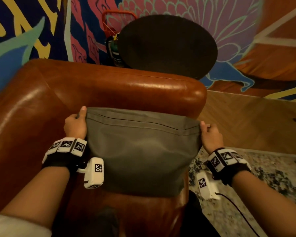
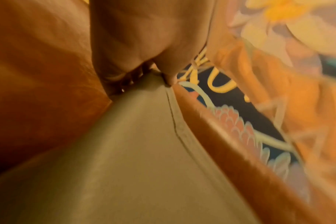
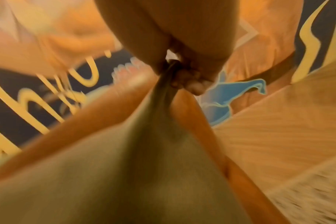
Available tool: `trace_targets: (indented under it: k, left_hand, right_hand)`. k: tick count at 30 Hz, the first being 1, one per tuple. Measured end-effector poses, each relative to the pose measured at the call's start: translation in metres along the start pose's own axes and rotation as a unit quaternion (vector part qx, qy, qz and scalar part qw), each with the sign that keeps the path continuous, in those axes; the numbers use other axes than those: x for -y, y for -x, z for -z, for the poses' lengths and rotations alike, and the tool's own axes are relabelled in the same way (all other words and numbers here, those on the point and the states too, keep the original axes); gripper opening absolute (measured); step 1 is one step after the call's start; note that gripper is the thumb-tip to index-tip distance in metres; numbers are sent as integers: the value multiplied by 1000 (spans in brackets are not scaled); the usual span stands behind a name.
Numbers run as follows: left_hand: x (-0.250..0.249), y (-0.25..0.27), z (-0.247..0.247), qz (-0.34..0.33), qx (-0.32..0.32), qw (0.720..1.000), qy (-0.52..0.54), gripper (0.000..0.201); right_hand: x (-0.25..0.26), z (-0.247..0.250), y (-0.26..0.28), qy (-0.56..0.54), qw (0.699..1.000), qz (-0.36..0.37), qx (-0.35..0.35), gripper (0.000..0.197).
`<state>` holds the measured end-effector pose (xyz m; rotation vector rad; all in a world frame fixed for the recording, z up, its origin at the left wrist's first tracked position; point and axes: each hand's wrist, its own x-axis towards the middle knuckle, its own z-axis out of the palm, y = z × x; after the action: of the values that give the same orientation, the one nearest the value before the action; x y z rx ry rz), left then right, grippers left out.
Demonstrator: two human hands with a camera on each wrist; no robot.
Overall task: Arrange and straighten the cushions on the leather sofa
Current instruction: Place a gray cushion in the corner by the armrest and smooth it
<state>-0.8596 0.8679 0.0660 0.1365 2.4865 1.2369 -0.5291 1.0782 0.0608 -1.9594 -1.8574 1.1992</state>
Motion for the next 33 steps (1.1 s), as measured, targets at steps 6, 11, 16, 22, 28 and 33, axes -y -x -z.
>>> trace_targets:
  k: [6, 11, 16, 22, 28, 33]
  left_hand:
    - [21, -13, 6, -25, 19, 999, -31, 52]
    - [17, -8, 9, -35, -5, 998, -58, 68]
    - [20, 5, 2, -1, -26, 999, -43, 69]
    - [33, 13, 9, -27, 23, 994, 104, 42]
    - [55, 5, 21, -64, -35, 996, 58, 34]
    - [59, 27, 11, 37, -13, 978, 206, 37]
  right_hand:
    - [-30, 2, -25, -82, 996, 1, -31, 30]
    - [-27, 10, -16, -143, 987, 44, -54, 31]
    - [-28, 7, 2, -245, 969, -22, -17, 97]
    - [-35, 2, 32, -282, 955, -16, 87, 14]
    - [-44, 0, 28, -235, 969, 51, 49, 16]
    - [-57, -10, 32, -315, 946, -41, 56, 67]
